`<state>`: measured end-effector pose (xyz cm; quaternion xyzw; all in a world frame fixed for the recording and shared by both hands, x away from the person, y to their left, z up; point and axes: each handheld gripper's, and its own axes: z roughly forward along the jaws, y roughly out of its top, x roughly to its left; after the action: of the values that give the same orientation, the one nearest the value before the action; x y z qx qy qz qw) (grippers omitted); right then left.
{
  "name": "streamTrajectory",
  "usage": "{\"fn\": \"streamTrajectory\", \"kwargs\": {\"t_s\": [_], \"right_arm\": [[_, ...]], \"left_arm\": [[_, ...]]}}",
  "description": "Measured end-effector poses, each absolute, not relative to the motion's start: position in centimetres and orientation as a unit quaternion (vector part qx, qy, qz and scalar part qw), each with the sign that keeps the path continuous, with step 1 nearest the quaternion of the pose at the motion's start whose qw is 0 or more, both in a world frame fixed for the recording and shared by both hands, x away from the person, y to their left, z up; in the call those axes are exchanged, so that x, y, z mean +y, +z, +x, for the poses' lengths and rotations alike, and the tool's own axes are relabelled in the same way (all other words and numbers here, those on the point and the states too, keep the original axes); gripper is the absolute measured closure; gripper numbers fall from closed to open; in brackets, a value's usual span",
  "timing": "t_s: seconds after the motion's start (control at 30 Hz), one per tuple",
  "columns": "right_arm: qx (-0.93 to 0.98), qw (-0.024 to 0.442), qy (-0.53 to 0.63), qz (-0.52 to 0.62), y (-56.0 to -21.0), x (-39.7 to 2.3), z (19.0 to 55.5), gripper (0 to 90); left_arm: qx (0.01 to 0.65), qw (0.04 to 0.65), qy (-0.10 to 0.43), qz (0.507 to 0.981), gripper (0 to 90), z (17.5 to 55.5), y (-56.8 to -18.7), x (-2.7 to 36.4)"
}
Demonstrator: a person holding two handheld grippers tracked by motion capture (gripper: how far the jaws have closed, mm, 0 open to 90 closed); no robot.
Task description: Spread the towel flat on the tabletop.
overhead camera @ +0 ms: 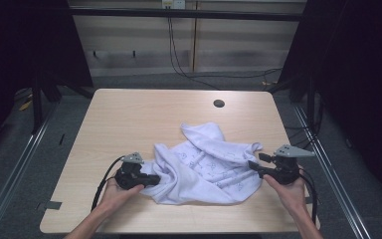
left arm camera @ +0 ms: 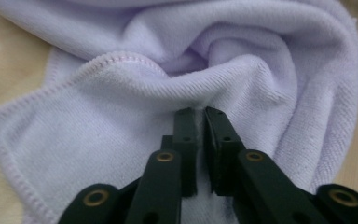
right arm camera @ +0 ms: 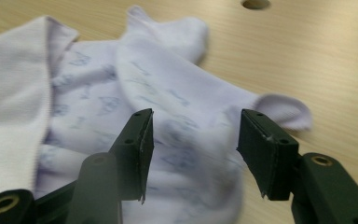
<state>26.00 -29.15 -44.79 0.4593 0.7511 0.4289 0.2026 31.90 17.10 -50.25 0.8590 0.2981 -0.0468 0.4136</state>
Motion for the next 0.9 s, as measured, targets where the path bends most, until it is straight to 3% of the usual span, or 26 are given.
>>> {"fn": "streamTrajectory", "kwargs": {"t_s": [0.1, 0.23, 0.37, 0.57, 0.7, 0.87, 0.9], "right_arm": [[0.759, 0.19, 0.443, 0.438, -44.2, -27.3, 25.7, 45.7], [0.781, 0.164, 0.459, 0.39, -43.5, -23.5, 26.0, 47.1], [0.805, 0.109, 0.469, 0.348, -44.3, -17.0, 29.1, 50.0], [0.813, 0.047, 0.482, 0.325, -45.9, -10.4, 33.8, 48.3], [0.792, -0.001, 0.509, 0.338, -47.5, -8.1, 36.0, 45.0], [0.81, -0.003, 0.483, 0.333, -49.0, -6.7, 36.3, 44.8], [0.82, -0.007, 0.465, 0.333, -49.5, -6.4, 36.2, 52.5]], "left_arm": [[0.302, 0.405, -0.05, 0.861, 90.0, 31.5, -50.1, 17.0], [0.297, 0.409, -0.054, 0.861, 89.5, 30.6, -49.7, 17.7], [0.314, 0.453, -0.046, 0.833, 80.0, 30.8, -48.7, 19.8], [0.329, 0.458, -0.048, 0.825, 64.5, 32.9, -49.5, 21.9], [0.35, 0.451, -0.039, 0.82, 56.6, 33.8, -50.1, 22.5], [0.363, 0.437, -0.024, 0.823, 45.5, 34.2, -50.5, 22.1], [0.36, 0.427, -0.012, 0.83, 46.0, 34.3, -50.4, 21.6]]}}
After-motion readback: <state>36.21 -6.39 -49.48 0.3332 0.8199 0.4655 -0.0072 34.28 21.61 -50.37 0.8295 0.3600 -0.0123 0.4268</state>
